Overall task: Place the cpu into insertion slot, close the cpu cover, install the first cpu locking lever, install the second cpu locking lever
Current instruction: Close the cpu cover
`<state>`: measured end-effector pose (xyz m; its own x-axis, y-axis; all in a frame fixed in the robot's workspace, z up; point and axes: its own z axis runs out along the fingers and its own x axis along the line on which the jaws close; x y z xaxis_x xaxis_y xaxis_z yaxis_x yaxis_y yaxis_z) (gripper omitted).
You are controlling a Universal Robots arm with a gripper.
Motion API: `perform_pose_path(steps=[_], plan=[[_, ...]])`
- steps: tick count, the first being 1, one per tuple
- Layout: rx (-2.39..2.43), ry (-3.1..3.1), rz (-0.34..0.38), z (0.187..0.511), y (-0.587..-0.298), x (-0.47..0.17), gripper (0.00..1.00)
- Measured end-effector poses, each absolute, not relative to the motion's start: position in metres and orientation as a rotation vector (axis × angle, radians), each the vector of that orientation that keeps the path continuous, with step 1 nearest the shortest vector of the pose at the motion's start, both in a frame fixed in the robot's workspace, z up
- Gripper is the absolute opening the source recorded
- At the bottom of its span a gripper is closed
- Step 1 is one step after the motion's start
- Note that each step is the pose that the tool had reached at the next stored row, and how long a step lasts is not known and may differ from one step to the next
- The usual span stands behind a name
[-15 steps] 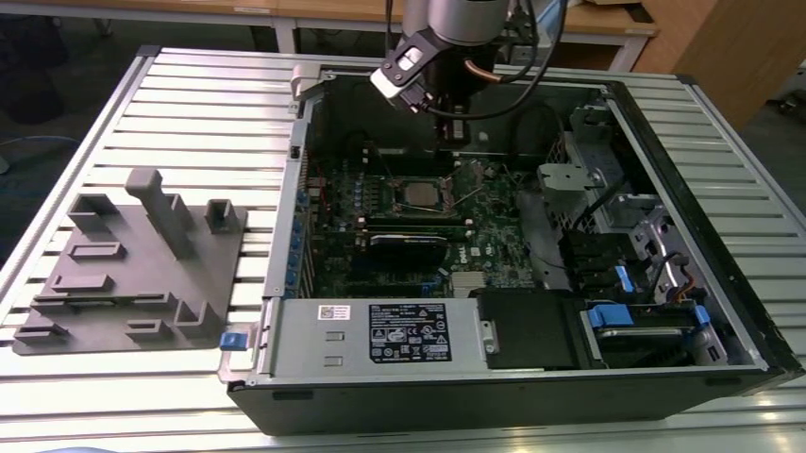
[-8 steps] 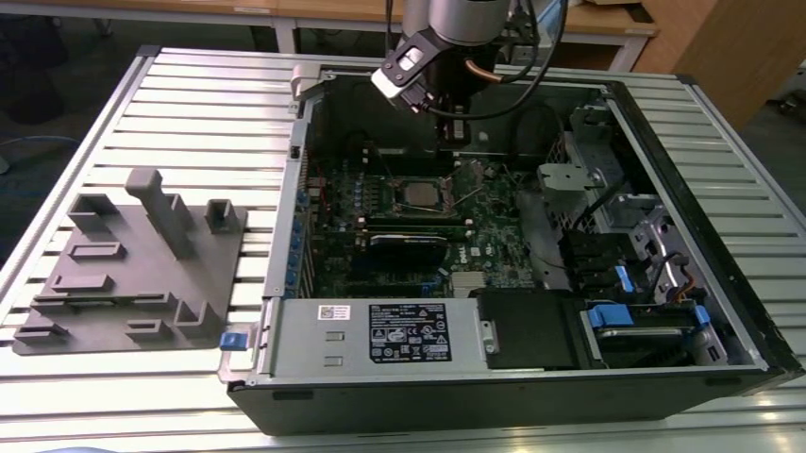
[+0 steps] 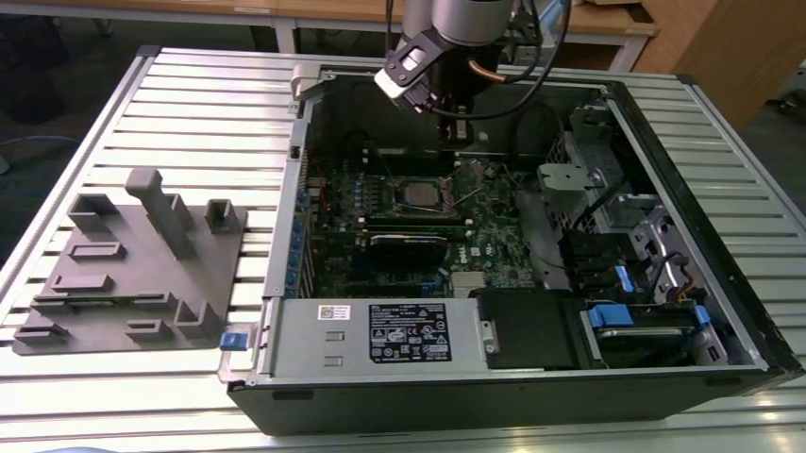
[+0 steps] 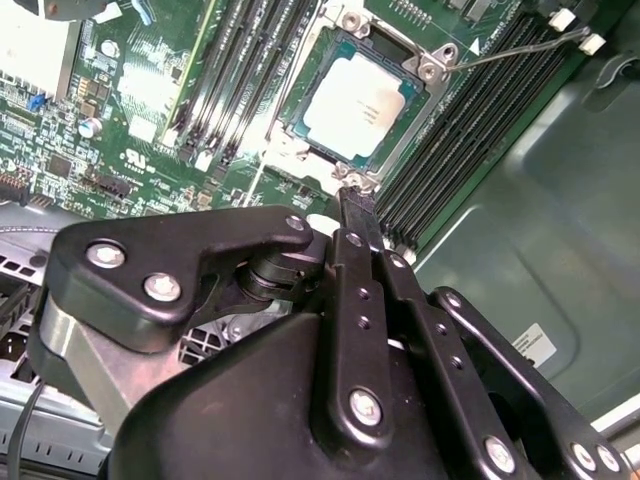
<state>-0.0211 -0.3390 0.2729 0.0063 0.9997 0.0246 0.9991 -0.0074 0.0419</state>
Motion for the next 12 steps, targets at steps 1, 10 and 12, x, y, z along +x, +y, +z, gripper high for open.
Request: perform_pose_path(steps=[1, 10, 12], plan=[[2.22, 2.205, 0.074, 0.2729, -0.339, -0.021, 0.11], [2.22, 2.205, 0.073, 0.2733, -0.339, -0.0181, 0.11], [2.22, 2.205, 0.074, 0.2733, -0.339, -0.017, 0.11]])
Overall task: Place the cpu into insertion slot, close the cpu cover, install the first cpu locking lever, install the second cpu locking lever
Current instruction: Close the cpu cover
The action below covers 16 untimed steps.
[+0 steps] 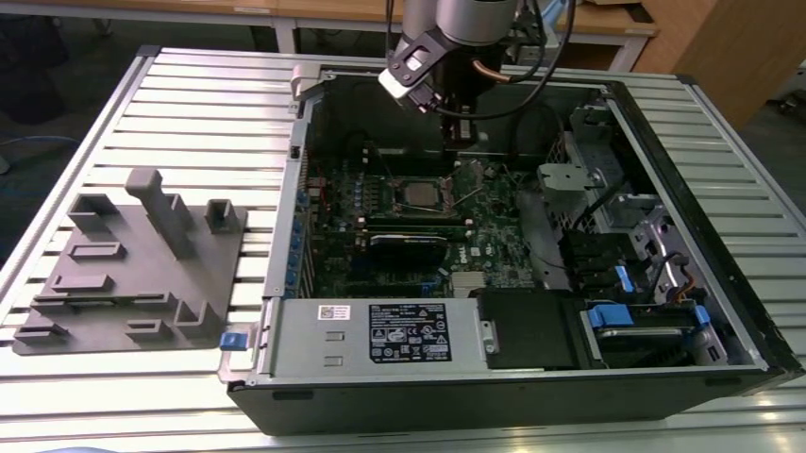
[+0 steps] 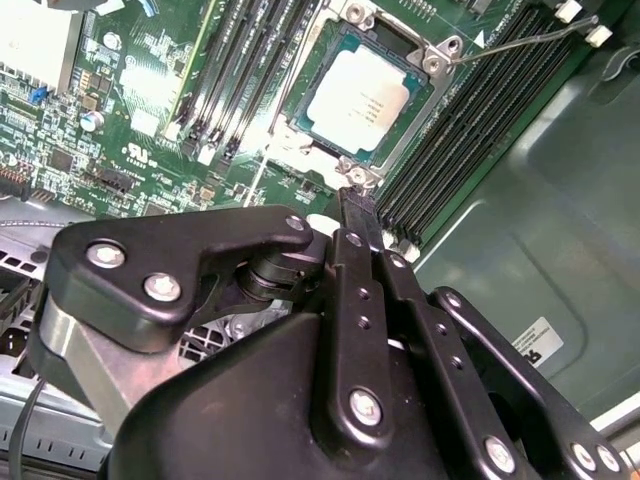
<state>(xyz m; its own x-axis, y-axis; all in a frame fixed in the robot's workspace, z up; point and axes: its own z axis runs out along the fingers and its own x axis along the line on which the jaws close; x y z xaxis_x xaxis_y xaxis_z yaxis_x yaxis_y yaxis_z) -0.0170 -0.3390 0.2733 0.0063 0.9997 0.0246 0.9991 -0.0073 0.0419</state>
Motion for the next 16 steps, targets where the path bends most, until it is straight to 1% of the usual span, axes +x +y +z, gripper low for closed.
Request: perform_pose_path(steps=[16], plan=[[2.22, 2.204, 0.074, 0.2732, -0.339, -0.0142, 0.11]])
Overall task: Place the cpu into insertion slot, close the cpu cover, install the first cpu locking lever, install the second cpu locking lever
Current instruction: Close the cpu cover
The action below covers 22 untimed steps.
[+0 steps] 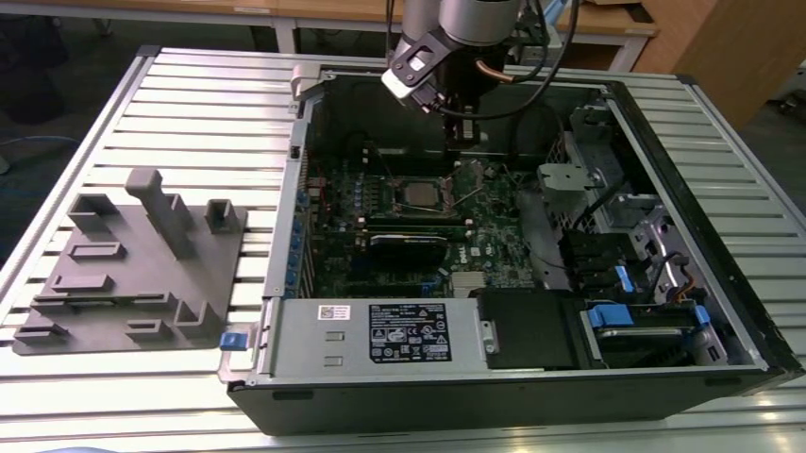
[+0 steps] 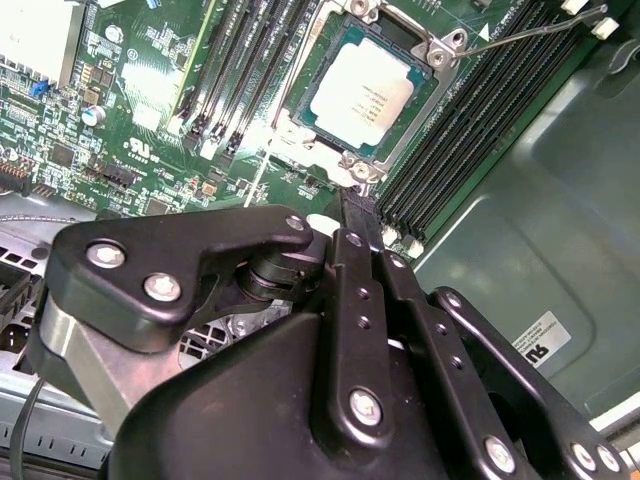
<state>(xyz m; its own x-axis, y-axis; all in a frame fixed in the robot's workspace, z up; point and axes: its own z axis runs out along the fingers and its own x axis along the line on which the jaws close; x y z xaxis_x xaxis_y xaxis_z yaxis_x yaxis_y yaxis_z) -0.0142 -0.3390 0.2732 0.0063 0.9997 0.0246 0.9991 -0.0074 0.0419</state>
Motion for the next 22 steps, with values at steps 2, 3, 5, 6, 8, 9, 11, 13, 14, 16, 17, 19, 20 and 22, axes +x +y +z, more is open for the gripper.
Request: perform_pose_path(steps=[2, 3, 5, 6, 8, 9, 11, 13, 14, 16, 17, 19, 20, 22], plan=[[2.22, 2.205, 0.073, 0.273, -0.339, -0.014, 0.11], [2.219, 2.205, 0.073, 0.273, -0.339, -0.014, 0.11], [2.22, 2.205, 0.073, 0.273, -0.339, -0.013, 0.11], [2.22, 2.204, 0.074, 0.273, -0.339, -0.013, 0.11], [2.22, 2.204, 0.073, 0.273, -0.339, -0.013, 0.11], [2.22, 2.205, 0.073, 0.273, -0.339, -0.013, 0.11], [2.22, 2.205, 0.074, 0.273, -0.339, -0.013, 0.11], [2.22, 2.205, 0.074, 0.273, -0.339, -0.013, 0.11], [2.22, 2.205, 0.074, 0.273, -0.339, -0.012, 0.11], [2.22, 2.205, 0.074, 0.273, -0.339, -0.011, 0.11], [2.22, 2.205, 0.074, 0.273, -0.339, -0.01, 0.11], [2.22, 2.205, 0.074, 0.273, -0.339, -0.008, 0.11], [2.22, 2.205, 0.074, 0.273, -0.339, -0.006, 0.11], [2.22, 2.205, 0.074, 0.273, -0.339, -0.003, 0.11]])
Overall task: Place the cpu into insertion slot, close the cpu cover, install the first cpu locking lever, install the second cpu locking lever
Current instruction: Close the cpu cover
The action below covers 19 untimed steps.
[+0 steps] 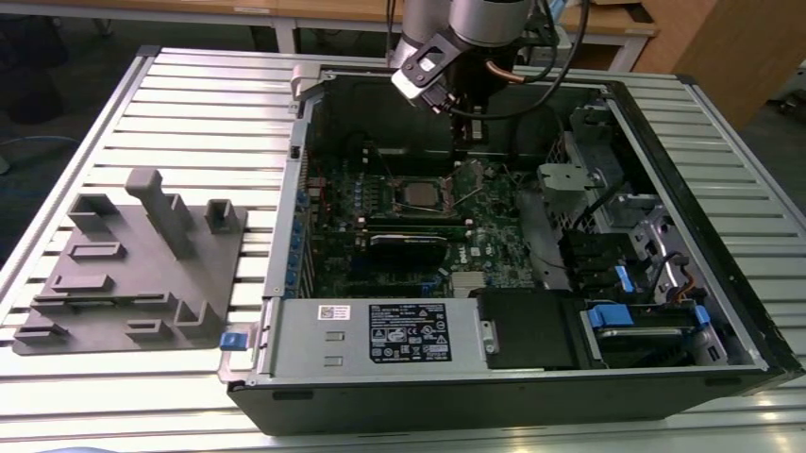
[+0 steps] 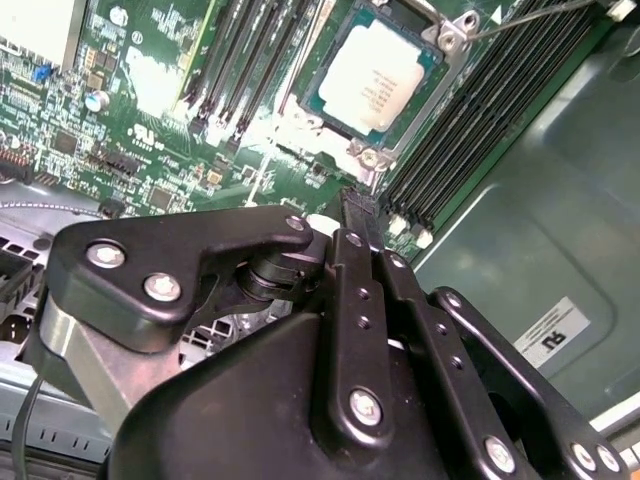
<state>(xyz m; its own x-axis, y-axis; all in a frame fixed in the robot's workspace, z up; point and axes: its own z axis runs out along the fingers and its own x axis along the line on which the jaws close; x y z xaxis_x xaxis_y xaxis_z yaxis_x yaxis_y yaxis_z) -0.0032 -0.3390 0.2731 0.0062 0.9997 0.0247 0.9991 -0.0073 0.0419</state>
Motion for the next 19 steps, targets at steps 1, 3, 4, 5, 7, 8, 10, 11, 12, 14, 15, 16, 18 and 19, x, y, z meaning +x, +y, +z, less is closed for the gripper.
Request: perform_pose_path(steps=[1, 3, 4, 5, 7, 8, 10, 11, 12, 14, 15, 16, 18, 19], plan=[[2.22, 2.205, 0.074, 0.273, -0.339, -0.001, 0.11], [2.22, 2.204, 0.073, 0.273, -0.339, 0.003, 0.11], [2.22, 2.205, 0.073, 0.273, -0.339, 0.005, 0.11], [2.22, 2.205, 0.073, 0.273, -0.339, 0.008, 0.11], [2.22, 2.204, 0.073, 0.273, -0.339, 0.012, 0.11], [2.22, 2.205, 0.073, 0.273, -0.339, 0.013, 0.11], [2.22, 2.204, 0.074, 0.273, -0.339, 0.013, 0.11], [2.22, 2.204, 0.074, 0.273, -0.339, 0.013, 0.11], [2.22, 2.204, 0.074, 0.273, -0.339, 0.013, 0.11], [2.22, 2.204, 0.074, 0.273, -0.339, 0.013, 0.11], [2.22, 2.204, 0.074, 0.273, -0.339, 0.013, 0.11], [2.22, 2.205, 0.073, 0.273, -0.339, 0.013, 0.11], [2.22, 2.205, 0.074, 0.273, -0.339, 0.014, 0.11], [2.22, 2.205, 0.074, 0.273, -0.339, 0.015, 0.11]])
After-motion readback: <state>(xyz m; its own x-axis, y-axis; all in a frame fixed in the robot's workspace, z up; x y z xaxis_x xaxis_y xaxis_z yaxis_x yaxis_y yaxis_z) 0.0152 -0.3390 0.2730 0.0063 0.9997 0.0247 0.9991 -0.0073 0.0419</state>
